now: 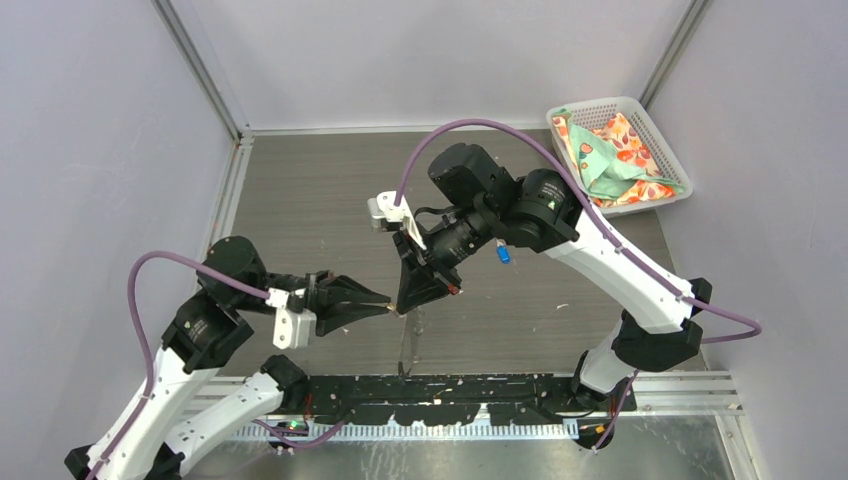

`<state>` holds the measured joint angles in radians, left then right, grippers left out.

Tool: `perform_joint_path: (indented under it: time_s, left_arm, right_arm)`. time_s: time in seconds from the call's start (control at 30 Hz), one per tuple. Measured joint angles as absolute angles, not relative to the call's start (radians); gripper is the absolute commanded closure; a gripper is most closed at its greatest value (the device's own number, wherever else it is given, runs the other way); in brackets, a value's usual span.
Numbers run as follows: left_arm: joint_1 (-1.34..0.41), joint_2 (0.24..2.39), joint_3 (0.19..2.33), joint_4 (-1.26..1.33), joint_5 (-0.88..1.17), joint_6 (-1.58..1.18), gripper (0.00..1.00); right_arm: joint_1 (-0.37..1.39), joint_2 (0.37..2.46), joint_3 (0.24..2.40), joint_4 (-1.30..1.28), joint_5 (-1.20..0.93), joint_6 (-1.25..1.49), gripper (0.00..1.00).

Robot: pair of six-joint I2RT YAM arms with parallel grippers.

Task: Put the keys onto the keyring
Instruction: Adjust the key on the keyring.

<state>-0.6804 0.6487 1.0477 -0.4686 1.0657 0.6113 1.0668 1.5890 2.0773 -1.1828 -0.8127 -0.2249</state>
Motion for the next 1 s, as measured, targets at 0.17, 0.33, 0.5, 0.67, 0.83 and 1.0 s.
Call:
perform_joint_path:
  time_s: [0.17, 0.33, 0.5, 0.67, 0.83, 1.0]
  left_arm:
    - [-0.680, 0.615, 1.026, -0.466, 1.050, 0.632, 0.87]
    - [-0.681, 0.609, 1.021, -0.462, 1.050, 0.638, 0.95]
    - [-0.680, 0.606, 1.006, -0.461, 1.047, 0.641, 0.98]
    - [-0.680, 0.603, 0.999, -0.460, 1.047, 0.641, 1.00]
    - [-0.680, 0.594, 0.991, -0.442, 1.042, 0.641, 0.99]
    - [-0.680, 0.577, 0.968, -0.397, 1.032, 0.641, 0.99]
  right_arm:
    - [1.067, 1.589, 2.077, -1.183, -0.796, -0.220, 0.99]
    - [1.067, 1.586, 2.056, -1.162, -0.768, -0.203, 0.99]
    - [1.067, 1.575, 2.011, -1.131, -0.741, -0.179, 0.99]
    - [1.068, 1.546, 1.970, -1.089, -0.710, -0.158, 0.99]
    - [1.068, 1.474, 1.883, -0.987, -0.659, -0.120, 0.99]
    - [1.068, 1.375, 1.747, -0.827, -0.616, -0.054, 0.99]
